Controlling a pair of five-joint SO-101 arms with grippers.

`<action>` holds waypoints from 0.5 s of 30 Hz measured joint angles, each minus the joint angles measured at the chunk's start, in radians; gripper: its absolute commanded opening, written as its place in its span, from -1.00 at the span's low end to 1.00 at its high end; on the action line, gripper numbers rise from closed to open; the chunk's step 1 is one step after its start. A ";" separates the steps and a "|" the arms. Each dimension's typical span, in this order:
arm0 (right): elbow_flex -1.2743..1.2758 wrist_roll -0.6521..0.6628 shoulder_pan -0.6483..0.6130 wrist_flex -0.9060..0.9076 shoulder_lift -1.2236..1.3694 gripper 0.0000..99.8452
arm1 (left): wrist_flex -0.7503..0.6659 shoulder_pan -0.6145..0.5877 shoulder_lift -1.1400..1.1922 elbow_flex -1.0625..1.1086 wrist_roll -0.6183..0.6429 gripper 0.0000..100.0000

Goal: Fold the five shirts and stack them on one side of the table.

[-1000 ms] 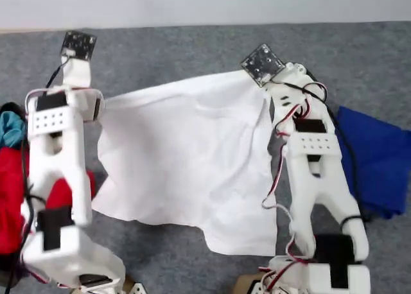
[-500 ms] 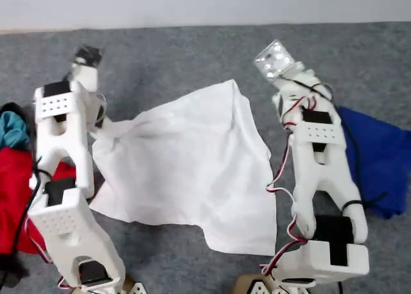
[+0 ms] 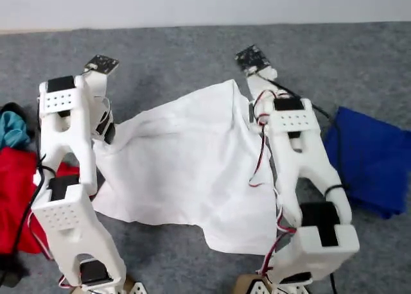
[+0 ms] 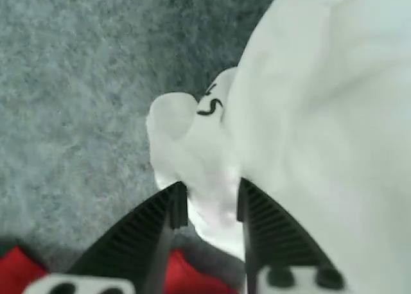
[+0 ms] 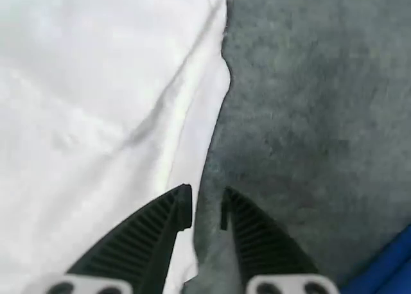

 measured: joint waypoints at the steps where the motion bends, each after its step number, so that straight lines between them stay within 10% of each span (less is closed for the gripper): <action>1: -0.034 -0.043 -0.003 0.032 0.021 -0.76 | 0.031 0.005 0.000 -0.017 0.000 -0.72; 15: -0.626 -0.269 -0.121 0.410 0.416 -0.75 | 0.173 -0.063 0.000 -0.135 0.087 -0.72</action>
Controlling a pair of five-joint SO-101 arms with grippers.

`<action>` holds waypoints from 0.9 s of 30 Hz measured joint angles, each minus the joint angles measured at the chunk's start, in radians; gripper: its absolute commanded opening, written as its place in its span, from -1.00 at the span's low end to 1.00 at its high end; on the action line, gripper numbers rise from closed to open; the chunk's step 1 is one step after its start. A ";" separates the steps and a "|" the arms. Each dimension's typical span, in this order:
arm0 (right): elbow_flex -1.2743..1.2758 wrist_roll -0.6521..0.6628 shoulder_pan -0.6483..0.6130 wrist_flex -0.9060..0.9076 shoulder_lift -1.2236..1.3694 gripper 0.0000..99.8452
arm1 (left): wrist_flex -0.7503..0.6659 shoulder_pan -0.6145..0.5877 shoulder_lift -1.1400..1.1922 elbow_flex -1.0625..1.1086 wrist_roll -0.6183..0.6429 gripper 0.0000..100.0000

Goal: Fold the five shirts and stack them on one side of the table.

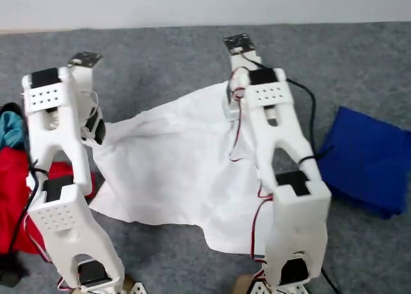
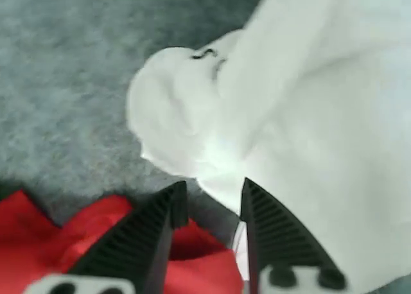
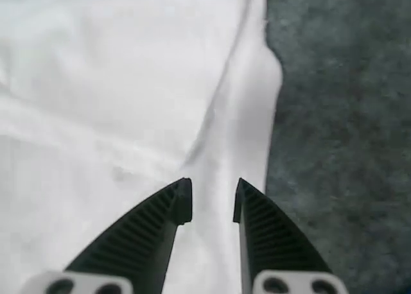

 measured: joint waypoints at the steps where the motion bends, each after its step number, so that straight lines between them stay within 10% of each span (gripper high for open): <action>1: -0.038 -0.011 -0.012 0.020 0.029 -0.75 | 0.000 -0.005 0.000 -0.008 0.012 -0.72; 27: -0.425 -0.138 -0.084 0.173 0.371 -0.73 | -0.058 -0.005 0.009 0.048 0.040 -0.72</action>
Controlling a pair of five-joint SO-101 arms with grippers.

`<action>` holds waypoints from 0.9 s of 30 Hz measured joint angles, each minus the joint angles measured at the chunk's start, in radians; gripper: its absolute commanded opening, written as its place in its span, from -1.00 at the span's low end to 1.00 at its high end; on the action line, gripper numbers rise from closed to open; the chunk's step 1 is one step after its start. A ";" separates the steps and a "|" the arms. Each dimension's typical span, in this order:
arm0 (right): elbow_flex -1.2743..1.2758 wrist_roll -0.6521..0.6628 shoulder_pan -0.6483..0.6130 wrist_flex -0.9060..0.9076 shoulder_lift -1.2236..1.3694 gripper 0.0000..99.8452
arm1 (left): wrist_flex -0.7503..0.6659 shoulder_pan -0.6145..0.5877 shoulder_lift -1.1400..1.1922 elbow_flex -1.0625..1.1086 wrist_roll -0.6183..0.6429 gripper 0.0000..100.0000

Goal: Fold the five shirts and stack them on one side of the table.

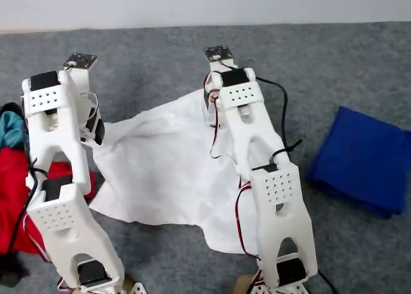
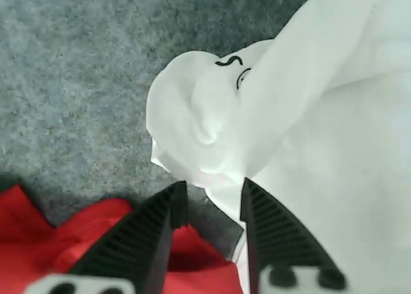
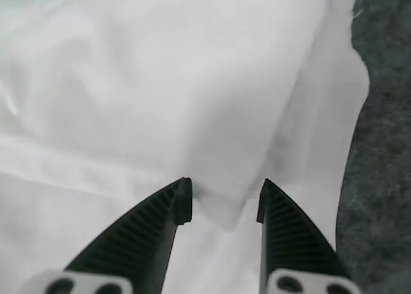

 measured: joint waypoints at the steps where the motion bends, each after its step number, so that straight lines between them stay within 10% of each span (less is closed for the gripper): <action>1: 0.000 0.000 -0.005 0.000 0.000 -0.78 | 0.000 0.000 0.000 0.000 0.000 -0.72; 27: -0.147 0.095 0.032 0.173 0.000 -0.98 | 0.000 0.000 0.000 0.000 0.002 -0.85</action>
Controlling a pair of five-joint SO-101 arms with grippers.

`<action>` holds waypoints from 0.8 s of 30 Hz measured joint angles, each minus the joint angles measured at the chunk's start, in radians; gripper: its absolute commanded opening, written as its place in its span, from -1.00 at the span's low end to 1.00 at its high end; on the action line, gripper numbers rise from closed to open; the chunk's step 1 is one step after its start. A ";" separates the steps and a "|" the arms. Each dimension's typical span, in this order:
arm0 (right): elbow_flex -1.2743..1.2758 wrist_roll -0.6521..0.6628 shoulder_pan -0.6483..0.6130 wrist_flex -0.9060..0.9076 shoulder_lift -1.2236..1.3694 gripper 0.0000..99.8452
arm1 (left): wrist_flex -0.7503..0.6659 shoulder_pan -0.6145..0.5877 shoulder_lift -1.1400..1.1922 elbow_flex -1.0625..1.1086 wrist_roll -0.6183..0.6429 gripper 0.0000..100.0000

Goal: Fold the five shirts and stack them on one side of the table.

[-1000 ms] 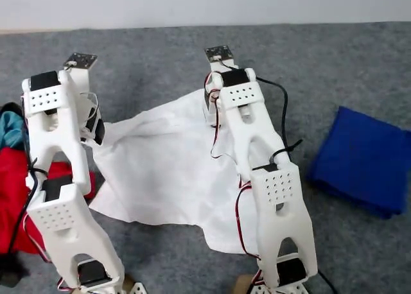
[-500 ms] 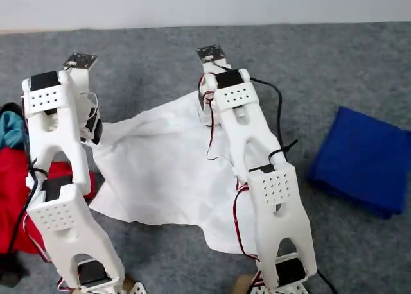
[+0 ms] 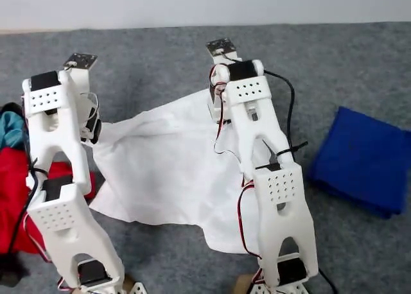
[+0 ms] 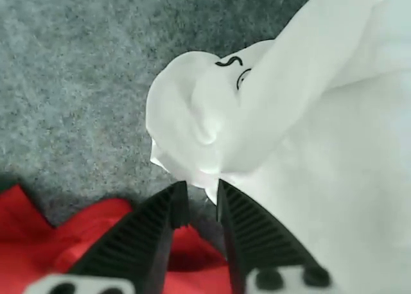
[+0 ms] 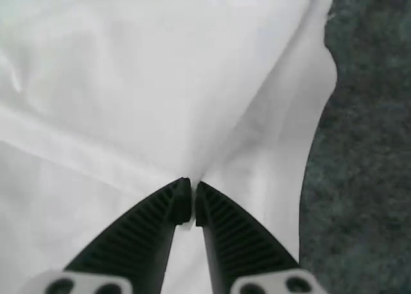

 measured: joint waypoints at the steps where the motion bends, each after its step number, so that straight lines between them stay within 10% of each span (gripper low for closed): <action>1: -0.003 0.000 0.000 0.020 0.000 -0.98 | 0.000 0.000 0.000 0.000 0.002 -0.85; 24: -0.003 0.032 -0.054 0.017 0.112 -0.83 | 0.000 0.000 0.000 0.000 0.032 -0.85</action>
